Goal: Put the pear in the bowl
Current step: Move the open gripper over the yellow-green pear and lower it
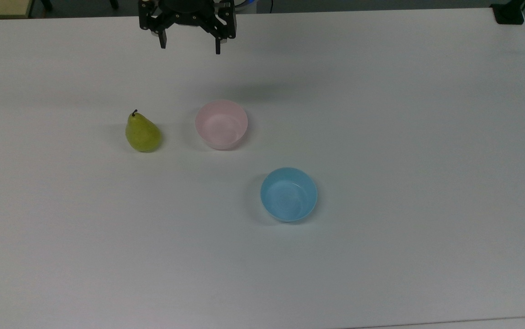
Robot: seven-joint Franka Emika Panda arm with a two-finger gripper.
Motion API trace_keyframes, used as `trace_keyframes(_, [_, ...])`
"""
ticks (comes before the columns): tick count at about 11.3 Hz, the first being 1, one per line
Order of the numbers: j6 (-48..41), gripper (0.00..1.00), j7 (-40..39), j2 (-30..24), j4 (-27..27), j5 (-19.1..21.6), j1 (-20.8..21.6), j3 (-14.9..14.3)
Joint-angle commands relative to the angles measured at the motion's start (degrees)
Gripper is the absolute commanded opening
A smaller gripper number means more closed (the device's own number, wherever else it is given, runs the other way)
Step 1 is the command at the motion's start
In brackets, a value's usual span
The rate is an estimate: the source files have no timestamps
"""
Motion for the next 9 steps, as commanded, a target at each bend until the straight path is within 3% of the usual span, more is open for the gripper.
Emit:
trace_keyframes(1, [-1.1, 1.0, -7.69, 1.03, 1.17, 0.24, -3.65, -0.59])
trace_keyframes(4, [4.59, 1.0, -9.64, 3.75, 1.52, 0.42, -9.02, -0.59])
trace_keyframes(9, [7.59, 1.0, -16.85, 8.41, 0.3, 0.25, -11.76, -0.59])
